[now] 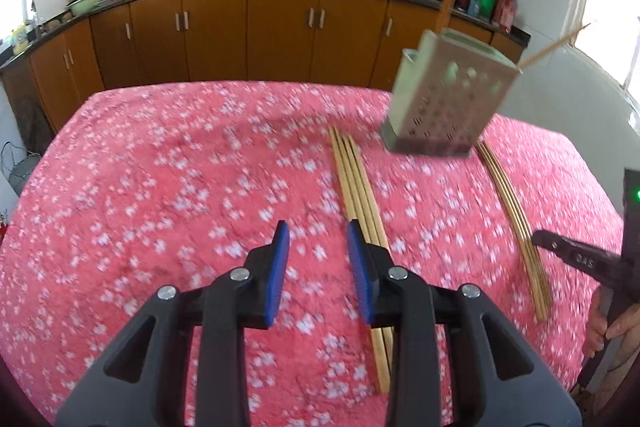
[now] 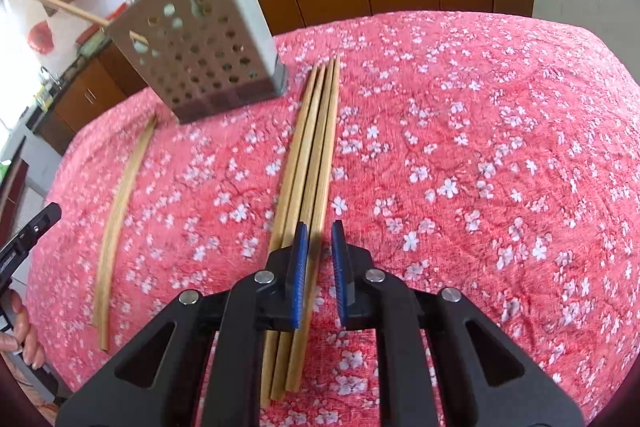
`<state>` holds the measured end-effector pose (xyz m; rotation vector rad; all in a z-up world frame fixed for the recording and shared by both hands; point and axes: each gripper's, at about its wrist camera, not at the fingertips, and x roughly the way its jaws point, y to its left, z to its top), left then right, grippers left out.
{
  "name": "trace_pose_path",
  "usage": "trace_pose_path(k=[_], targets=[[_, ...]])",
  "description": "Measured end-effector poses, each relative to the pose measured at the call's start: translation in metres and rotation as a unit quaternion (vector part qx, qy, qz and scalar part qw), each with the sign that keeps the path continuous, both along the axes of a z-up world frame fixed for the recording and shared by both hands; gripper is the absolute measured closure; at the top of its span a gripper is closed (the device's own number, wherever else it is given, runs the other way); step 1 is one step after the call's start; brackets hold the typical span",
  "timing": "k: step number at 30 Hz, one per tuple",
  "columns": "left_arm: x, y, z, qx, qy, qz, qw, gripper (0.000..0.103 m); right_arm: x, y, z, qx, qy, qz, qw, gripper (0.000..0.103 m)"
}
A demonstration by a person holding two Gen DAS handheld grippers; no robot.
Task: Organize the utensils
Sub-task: 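Move both open tools back down to the chopstick rows, then close the right tool on a chopstick while the left tool grasps another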
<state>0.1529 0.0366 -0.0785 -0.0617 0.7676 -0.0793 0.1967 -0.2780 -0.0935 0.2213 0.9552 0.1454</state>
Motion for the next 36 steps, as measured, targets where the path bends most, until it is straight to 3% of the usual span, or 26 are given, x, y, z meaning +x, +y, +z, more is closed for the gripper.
trace_pose_path(k=[5, 9, 13, 16, 22, 32, 36], targets=[[-0.001, -0.009, -0.007, -0.003, 0.015, -0.016, 0.9998, 0.072, 0.001, 0.0, 0.002, -0.043, -0.008, -0.017, 0.999, 0.09], [0.001, -0.012, -0.013, -0.011, 0.028, -0.025, 0.9992, 0.073, 0.001, -0.003, 0.0, -0.028, -0.002, -0.009, 1.0, 0.09], [0.003, -0.018, -0.022, -0.012, 0.044, -0.034, 0.9984, 0.079, 0.001, 0.0, -0.002, -0.073, -0.012, -0.023, 0.997, 0.095], [0.003, -0.022, -0.027, -0.011, 0.055, -0.041, 0.9976, 0.084, 0.005, -0.011, -0.002, -0.044, -0.004, -0.043, 0.998, 0.095], [0.005, -0.032, -0.036, 0.011, 0.066, -0.054, 0.9963, 0.09, 0.003, -0.012, -0.001, -0.049, -0.006, -0.036, 0.998, 0.095], [0.017, -0.032, -0.043, 0.054, 0.069, -0.027, 0.9958, 0.094, -0.003, -0.001, -0.001, -0.059, -0.017, -0.019, 0.998, 0.095], [0.032, -0.008, -0.041, 0.05, 0.07, 0.009, 0.9962, 0.095, -0.002, -0.013, -0.002, -0.065, -0.024, -0.045, 0.997, 0.095]])
